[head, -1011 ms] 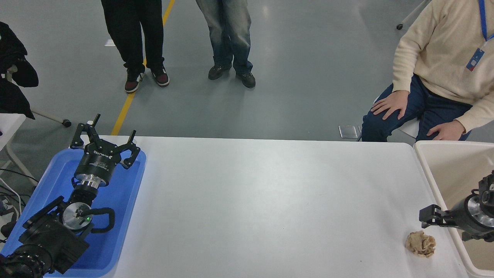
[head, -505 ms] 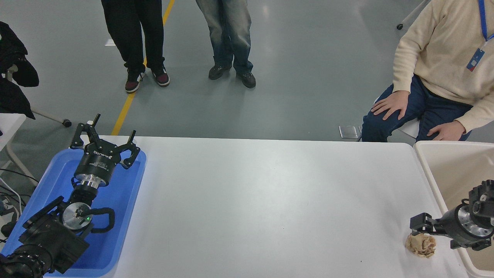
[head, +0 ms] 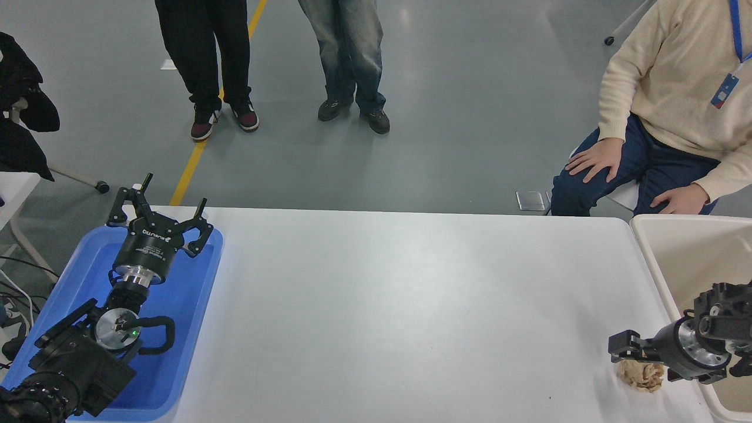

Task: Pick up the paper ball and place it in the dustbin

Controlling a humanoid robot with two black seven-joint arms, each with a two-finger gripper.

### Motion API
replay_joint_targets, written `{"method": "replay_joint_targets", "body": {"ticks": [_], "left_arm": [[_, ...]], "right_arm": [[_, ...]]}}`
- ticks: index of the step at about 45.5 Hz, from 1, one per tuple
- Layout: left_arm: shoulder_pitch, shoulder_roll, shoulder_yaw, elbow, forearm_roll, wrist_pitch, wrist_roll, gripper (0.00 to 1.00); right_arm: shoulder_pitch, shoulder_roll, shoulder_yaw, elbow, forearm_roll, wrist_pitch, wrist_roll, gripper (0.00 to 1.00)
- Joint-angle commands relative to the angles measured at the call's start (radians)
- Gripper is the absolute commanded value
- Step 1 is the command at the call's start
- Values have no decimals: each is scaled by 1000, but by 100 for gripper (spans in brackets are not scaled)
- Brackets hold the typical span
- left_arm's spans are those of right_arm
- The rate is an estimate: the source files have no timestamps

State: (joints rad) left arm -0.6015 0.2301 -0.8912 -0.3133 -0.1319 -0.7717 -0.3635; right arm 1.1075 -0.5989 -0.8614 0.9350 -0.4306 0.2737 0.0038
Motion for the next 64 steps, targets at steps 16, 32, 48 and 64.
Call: {"method": "replay_joint_targets", "body": {"ticks": [16, 32, 48, 64], "left_arm": [[0, 0, 0, 0, 0, 0, 0, 100], [0, 0, 0, 0, -2, 0, 0, 100], [0, 0, 0, 0, -2, 0, 0, 100], [0, 0, 0, 0, -2, 0, 0, 100]], "right_arm": [[-49, 25, -4, -36, -5, -30, -1, 100], [-51, 25, 2, -42, -2, -30, -2, 97], [-74, 28, 1, -51, 16, -25, -2, 22], [-58, 7, 2, -33, 75, 6, -1, 0]]}}
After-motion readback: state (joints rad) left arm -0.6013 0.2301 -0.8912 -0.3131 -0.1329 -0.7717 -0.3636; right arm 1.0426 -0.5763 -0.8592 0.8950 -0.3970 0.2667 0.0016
